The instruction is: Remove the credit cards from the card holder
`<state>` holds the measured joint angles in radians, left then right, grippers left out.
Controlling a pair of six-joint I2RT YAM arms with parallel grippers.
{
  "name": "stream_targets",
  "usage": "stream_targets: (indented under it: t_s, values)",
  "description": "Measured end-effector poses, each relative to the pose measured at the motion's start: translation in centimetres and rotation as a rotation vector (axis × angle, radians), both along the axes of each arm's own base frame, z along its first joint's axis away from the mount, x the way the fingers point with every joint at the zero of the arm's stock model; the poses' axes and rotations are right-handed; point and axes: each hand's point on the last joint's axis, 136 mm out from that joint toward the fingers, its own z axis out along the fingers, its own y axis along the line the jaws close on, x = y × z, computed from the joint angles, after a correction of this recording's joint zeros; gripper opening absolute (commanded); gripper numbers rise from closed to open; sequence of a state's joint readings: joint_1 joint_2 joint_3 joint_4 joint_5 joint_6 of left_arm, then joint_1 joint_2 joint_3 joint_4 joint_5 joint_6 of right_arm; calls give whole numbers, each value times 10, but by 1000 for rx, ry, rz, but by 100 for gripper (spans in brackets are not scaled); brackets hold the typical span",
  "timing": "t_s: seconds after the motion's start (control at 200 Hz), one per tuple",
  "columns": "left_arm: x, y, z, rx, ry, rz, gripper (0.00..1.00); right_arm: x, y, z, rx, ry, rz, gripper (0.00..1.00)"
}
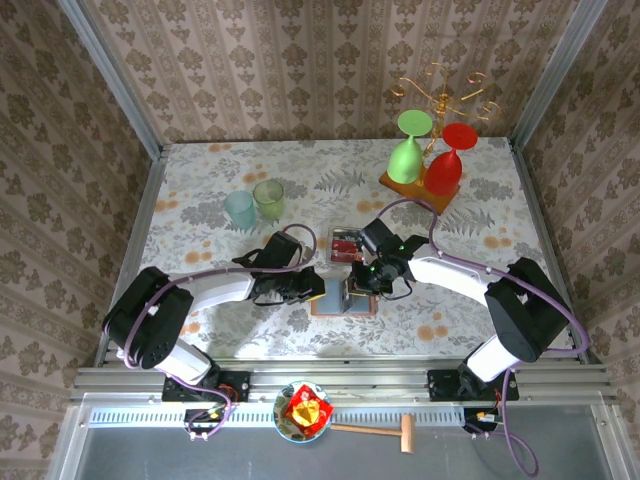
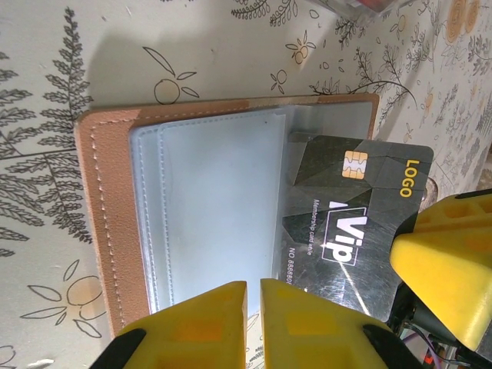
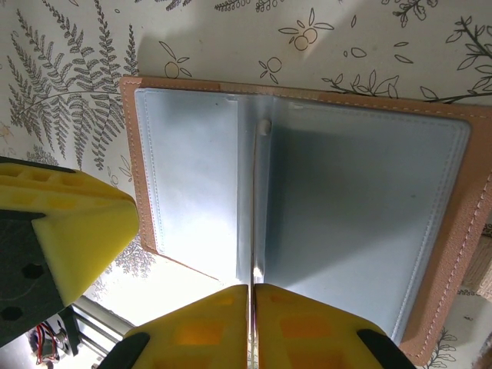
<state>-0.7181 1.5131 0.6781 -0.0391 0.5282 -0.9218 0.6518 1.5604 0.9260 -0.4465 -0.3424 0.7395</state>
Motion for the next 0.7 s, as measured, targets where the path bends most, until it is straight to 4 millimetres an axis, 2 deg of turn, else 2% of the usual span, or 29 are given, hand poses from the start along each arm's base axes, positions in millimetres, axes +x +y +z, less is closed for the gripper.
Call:
stream_targets:
  t_s: [0.495,0.7]
  values:
    - [4,3,1,-2,-3,13,12,2,-3,-1,-18,-16,-5,1]
    - [7,6,6,-11,-14,26,12,3,-7,14,-26,-68,60,0]
